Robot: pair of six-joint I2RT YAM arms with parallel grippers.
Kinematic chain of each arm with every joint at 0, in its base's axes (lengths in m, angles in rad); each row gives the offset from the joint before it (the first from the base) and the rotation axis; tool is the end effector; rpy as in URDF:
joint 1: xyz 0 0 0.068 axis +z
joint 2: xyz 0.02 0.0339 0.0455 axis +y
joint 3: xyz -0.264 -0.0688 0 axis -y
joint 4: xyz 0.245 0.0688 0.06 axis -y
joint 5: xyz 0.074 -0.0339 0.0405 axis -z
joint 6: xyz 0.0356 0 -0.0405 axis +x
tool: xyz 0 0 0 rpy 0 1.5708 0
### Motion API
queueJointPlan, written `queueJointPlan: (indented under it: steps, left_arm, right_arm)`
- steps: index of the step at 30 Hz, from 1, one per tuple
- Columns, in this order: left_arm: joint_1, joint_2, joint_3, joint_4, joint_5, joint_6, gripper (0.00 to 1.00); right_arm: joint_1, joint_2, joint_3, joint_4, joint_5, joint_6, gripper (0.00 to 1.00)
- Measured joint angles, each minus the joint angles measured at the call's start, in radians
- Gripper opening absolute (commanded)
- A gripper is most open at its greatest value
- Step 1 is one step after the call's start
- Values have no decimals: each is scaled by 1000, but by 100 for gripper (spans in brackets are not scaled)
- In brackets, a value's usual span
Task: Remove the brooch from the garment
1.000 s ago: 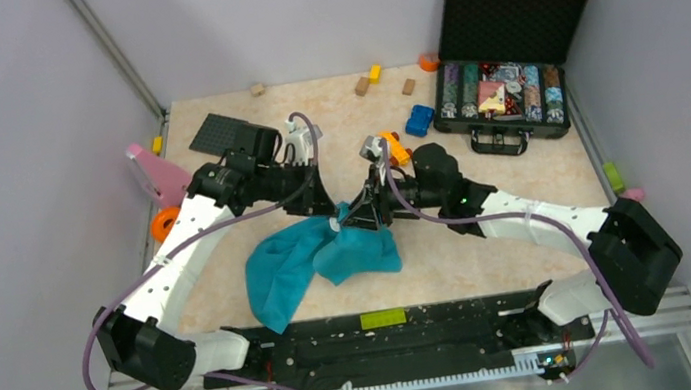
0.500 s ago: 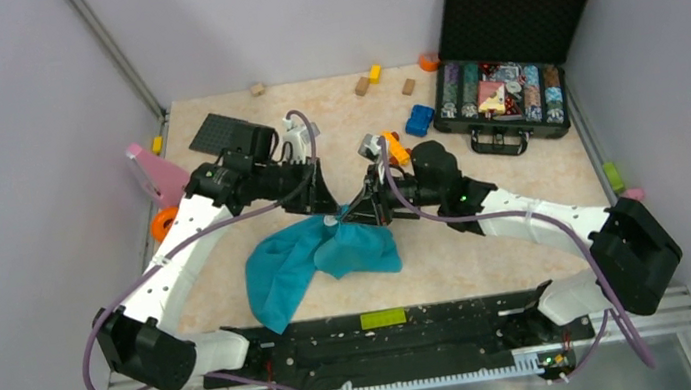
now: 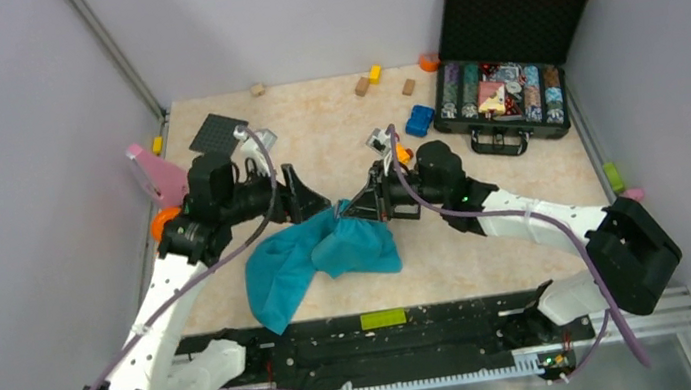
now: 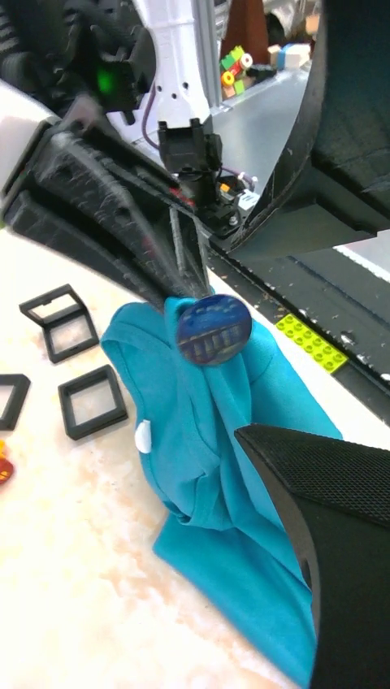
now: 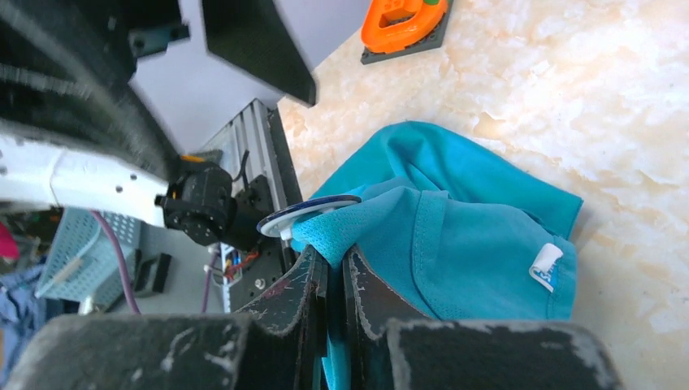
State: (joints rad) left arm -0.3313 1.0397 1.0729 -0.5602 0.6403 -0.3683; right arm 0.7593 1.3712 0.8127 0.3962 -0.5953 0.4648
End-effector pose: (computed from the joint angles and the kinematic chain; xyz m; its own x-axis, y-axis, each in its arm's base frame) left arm 0.1990 -0.0910 0.3577 -0.7134 -0.0599 -0.6982 0.5277 0.6097 -0.5915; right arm 0.2106 0.2274 0.2766 -0.5402 -0.0010 -0.8415 -0.8158 0.2462 0.5234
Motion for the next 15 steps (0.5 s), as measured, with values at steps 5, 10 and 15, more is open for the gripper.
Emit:
queueJointPlan:
  steps: [5,10,15]
  left_arm:
    - [-6,-272,-300,262,-7,16,95]
    - [-45,-571,-593,529,1,135,85]
    - [-66,-621,-632,677,-2,277,67]
  right_arm:
    - [-16,3,0,0,35,132,0]
    - [-16,4,1,3,50,263,0]
    - [-16,8,1,47,28,379,0]
